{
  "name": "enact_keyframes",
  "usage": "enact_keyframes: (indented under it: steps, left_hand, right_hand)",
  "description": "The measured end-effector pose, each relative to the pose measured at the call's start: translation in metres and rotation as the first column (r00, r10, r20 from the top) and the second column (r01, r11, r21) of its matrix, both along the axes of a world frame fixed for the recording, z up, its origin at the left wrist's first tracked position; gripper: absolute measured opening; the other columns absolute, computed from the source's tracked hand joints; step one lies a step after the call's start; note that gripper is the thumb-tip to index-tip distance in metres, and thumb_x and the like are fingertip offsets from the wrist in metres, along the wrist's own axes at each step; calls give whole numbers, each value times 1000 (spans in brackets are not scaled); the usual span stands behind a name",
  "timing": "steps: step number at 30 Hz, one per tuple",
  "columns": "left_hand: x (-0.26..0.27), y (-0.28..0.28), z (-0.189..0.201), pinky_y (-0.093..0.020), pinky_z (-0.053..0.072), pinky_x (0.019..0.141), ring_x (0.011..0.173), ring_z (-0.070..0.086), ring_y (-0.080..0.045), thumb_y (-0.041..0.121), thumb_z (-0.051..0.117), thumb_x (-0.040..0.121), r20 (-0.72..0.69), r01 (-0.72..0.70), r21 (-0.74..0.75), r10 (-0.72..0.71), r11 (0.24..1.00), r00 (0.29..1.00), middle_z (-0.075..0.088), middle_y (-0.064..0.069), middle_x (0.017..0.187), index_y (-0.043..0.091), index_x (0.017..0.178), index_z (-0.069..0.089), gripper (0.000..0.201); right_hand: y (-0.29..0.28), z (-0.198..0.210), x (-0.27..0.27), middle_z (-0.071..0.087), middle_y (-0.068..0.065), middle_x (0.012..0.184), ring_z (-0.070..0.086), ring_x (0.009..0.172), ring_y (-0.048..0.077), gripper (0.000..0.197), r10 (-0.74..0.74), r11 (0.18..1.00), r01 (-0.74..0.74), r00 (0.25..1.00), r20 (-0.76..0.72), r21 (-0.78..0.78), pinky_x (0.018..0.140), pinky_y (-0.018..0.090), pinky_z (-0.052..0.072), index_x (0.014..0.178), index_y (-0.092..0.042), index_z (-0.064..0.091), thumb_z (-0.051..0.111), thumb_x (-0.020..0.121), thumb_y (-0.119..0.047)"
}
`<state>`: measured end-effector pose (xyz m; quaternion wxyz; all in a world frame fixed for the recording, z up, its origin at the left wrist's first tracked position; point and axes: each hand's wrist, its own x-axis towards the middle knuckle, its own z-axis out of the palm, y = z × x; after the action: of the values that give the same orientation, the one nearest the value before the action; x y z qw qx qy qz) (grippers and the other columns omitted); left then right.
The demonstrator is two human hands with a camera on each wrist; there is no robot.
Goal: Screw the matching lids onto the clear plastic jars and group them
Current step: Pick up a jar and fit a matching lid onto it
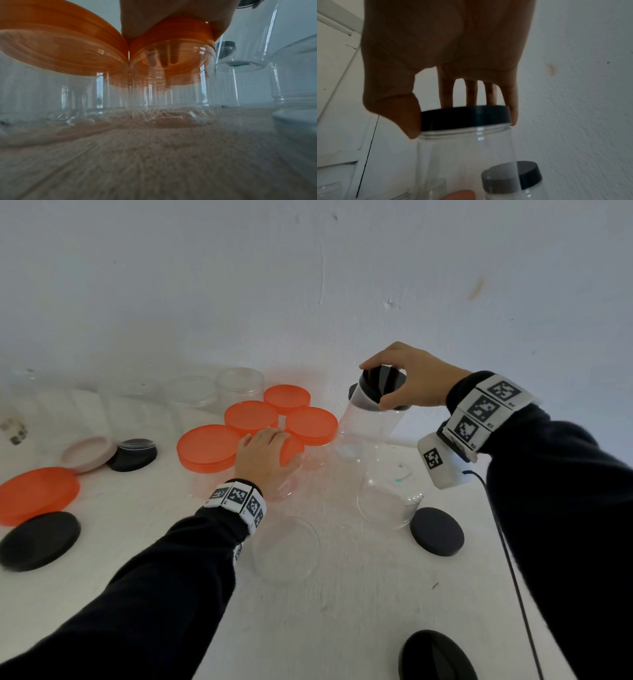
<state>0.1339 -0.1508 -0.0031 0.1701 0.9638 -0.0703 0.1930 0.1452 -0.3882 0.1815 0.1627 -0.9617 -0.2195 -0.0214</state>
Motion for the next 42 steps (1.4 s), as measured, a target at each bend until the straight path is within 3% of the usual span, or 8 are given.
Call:
enact_keyframes:
  steps: [7,17,20,24,29,36,42]
  left_hand:
    - [1,1,-1,-41,17,110,129,39,-18,66,14,71,0,-2,3,2,1000,1000,49,1,134,16,127,52,84]
    - [1,1,0,-41,18,109,128,41,-19,66,16,72,16,6,-12,-6,1000,1000,51,0,133,15,126,54,83]
    - [1,2,0,-41,17,109,129,40,-18,66,15,72,11,4,-5,-4,1000,1000,49,2,134,16,127,52,84]
    - [2,2,-2,-41,17,109,129,40,-18,66,16,72,16,6,-8,-5,1000,1000,50,2,133,16,126,53,83]
    - [2,3,-2,-42,18,109,128,41,-18,66,17,73,22,5,-6,-5,1000,1000,51,1,133,16,125,54,81]
    - [1,2,-1,-41,17,109,129,40,-18,66,16,73,14,4,2,-4,1000,1000,50,1,134,16,126,53,82]
    - [2,4,-1,-42,18,109,129,40,-19,66,16,73,11,4,14,-4,1000,1000,50,0,134,16,126,53,82]
  right_hand:
    - [7,-16,3,41,0,131,41,120,21,64,21,994,-27,998,-59,-108,94,32,41,133,-25,48,73,75,-18]
    - [16,-38,10,41,1,136,38,125,22,68,49,979,-69,993,-110,-190,95,28,32,137,-23,43,74,77,-25]
    - [18,-43,11,43,0,139,37,128,21,67,66,974,-89,991,-118,-208,100,32,32,138,-26,43,73,78,-26]
    - [18,-45,11,39,-4,146,33,133,20,62,48,978,-71,991,-125,-194,106,34,28,137,-28,43,70,82,-27]
    - [20,-52,13,48,0,137,41,125,21,56,51,977,-65,996,-78,-201,101,30,32,134,-26,48,69,82,-25]
    - [15,-53,9,45,0,140,40,127,21,55,52,980,-69,994,-92,-189,103,31,30,136,-25,46,66,85,-29]
    - [-6,-29,-23,54,-1,130,49,115,13,48,52,999,-51,998,-22,8,91,18,31,132,-20,51,64,86,-26]
